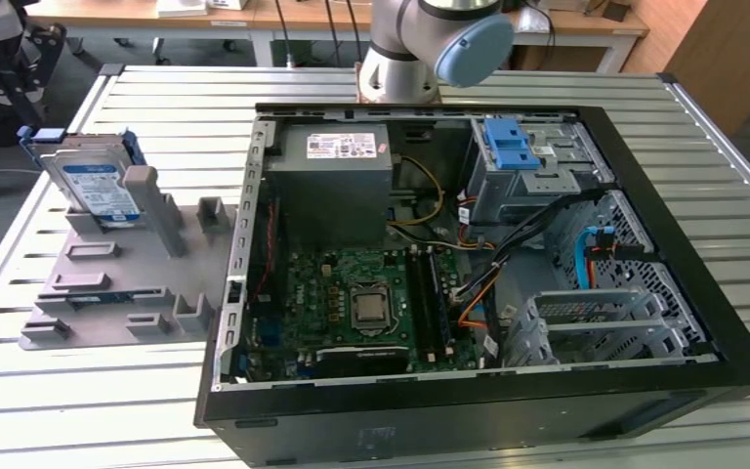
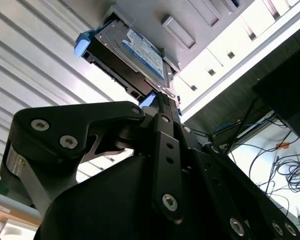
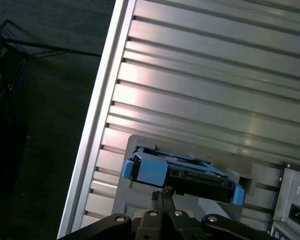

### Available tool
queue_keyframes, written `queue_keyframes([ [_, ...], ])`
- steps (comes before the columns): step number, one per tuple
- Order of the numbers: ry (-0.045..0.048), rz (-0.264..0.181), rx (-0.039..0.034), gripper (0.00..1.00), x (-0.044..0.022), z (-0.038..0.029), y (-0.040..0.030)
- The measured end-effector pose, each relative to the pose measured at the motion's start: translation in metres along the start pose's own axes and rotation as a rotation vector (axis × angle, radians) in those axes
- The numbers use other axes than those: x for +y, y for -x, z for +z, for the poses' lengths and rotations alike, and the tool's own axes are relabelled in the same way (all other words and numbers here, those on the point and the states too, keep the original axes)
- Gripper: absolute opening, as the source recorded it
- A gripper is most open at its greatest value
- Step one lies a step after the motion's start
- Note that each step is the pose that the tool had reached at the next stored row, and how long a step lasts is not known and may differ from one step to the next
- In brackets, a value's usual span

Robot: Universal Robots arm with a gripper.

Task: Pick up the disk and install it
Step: 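Pick up the disk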

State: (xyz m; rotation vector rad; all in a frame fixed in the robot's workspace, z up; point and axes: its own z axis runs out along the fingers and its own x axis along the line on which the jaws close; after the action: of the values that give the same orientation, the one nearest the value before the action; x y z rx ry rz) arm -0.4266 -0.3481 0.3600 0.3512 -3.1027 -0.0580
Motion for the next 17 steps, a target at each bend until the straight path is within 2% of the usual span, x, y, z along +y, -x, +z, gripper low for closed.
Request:
queue_keyframes([
  [6, -0.0008, -0.038, 0.0004, 0.11, 0.0000, 0.0000, -0.0001],
  [17, -0.0009, -0.038, 0.0004, 0.11, 0.0001, 0.0000, -0.0001],
])
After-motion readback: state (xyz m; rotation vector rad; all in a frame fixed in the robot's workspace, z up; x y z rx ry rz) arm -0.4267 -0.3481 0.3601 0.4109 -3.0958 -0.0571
